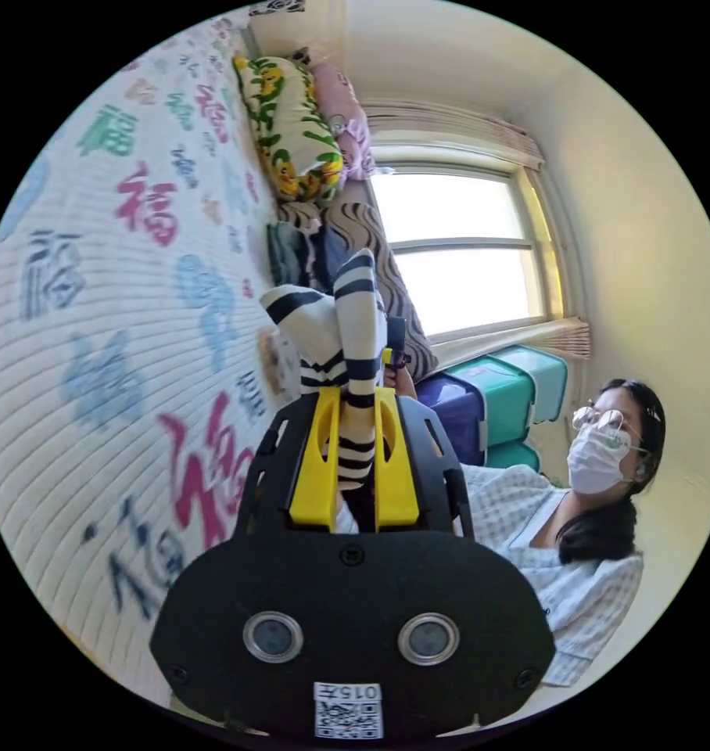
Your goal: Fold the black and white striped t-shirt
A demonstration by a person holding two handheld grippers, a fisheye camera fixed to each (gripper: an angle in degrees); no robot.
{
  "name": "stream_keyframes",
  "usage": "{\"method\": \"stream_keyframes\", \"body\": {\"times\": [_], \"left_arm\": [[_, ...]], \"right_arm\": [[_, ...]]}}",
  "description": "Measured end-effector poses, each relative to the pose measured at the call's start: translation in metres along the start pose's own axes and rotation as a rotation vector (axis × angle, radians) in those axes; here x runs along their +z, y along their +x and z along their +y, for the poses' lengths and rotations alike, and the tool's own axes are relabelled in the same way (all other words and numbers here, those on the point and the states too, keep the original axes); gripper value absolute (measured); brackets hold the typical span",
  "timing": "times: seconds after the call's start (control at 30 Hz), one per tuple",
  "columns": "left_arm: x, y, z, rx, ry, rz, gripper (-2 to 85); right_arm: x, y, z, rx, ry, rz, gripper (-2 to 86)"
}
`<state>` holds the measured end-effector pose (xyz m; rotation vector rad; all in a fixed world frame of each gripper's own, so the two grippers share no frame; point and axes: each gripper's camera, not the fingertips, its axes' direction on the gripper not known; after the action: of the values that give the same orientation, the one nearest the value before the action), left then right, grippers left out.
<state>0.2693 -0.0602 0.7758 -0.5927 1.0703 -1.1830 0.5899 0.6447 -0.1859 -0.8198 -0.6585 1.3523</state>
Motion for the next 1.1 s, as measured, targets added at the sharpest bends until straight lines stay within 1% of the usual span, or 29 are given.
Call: {"method": "stream_keyframes", "body": {"times": [0.07, 0.13, 0.2, 0.27, 0.33, 0.4, 0.5, 0.57, 0.67, 0.73, 0.77, 0.87, 0.9, 1.0, 1.03, 1.07, 1.1], "left_arm": [[0.045, 0.011, -0.015, 0.017, -0.001, 0.037, 6.7], [0.091, 0.019, -0.026, 0.022, -0.008, 0.052, 6.7], [0.142, 0.024, -0.033, 0.013, 0.029, 0.071, 6.6], [0.178, 0.024, -0.034, 0.003, 0.019, 0.077, 6.6], [0.208, 0.018, -0.035, 0.002, -0.017, 0.035, 6.6], [0.233, -0.001, -0.029, -0.044, -0.053, -0.051, 6.2], [0.238, -0.027, -0.012, -0.093, -0.035, -0.12, 5.0], [0.234, -0.036, -0.002, -0.095, -0.017, -0.111, 3.9], [0.224, -0.037, 0.013, -0.061, 0.002, -0.147, 0.8], [0.221, -0.037, 0.023, -0.061, -0.014, -0.221, -0.2], [0.218, -0.037, 0.03, -0.052, -0.019, -0.237, -0.5], [0.209, -0.042, 0.054, -0.08, -0.025, -0.187, -0.8], [0.202, -0.038, 0.065, -0.071, -0.028, -0.195, -0.9], [0.17, -0.025, 0.099, -0.054, -0.047, -0.235, -0.9], [0.16, -0.021, 0.108, -0.053, -0.048, -0.241, -0.9], [0.139, -0.011, 0.127, -0.038, -0.051, -0.265, -0.9], [0.114, 0.001, 0.148, -0.015, -0.048, -0.316, -0.8]], "right_arm": [[-0.064, -0.025, 0.007, 0.003, -0.001, 0.118, 4.9], [-0.11, -0.04, 0.014, 0.009, -0.015, 0.185, 5.0], [-0.151, -0.045, 0.023, 0.009, -0.029, 0.202, 5.0], [-0.196, -0.032, 0.037, 0.086, -0.044, 0.177, 5.0], [-0.218, -0.016, 0.05, 0.147, -0.045, 0.203, 5.0], [-0.23, 0.008, 0.065, 0.219, -0.049, 0.221, 5.0], [-0.23, 0.06, 0.088, 0.372, -0.007, 0.223, 5.0], [-0.216, 0.097, 0.104, 0.474, 0.02, 0.202, 5.1], [-0.198, 0.117, 0.123, 0.473, 0.082, 0.107, 5.5], [-0.193, 0.118, 0.135, 0.478, 0.113, 0.056, 5.8], [-0.189, 0.111, 0.142, 0.48, 0.121, 0.074, 5.9], [-0.18, 0.086, 0.158, 0.517, 0.15, 0.165, 5.5], [-0.179, 0.08, 0.161, 0.528, 0.164, 0.185, 5.2], [-0.168, 0.033, 0.174, 0.528, 0.236, 0.346, 3.1], [-0.165, 0.007, 0.179, 0.515, 0.281, 0.446, 1.9], [-0.163, -0.023, 0.186, 0.493, 0.37, 0.546, 1.0], [-0.162, -0.039, 0.19, 0.476, 0.42, 0.581, 0.7]]}}
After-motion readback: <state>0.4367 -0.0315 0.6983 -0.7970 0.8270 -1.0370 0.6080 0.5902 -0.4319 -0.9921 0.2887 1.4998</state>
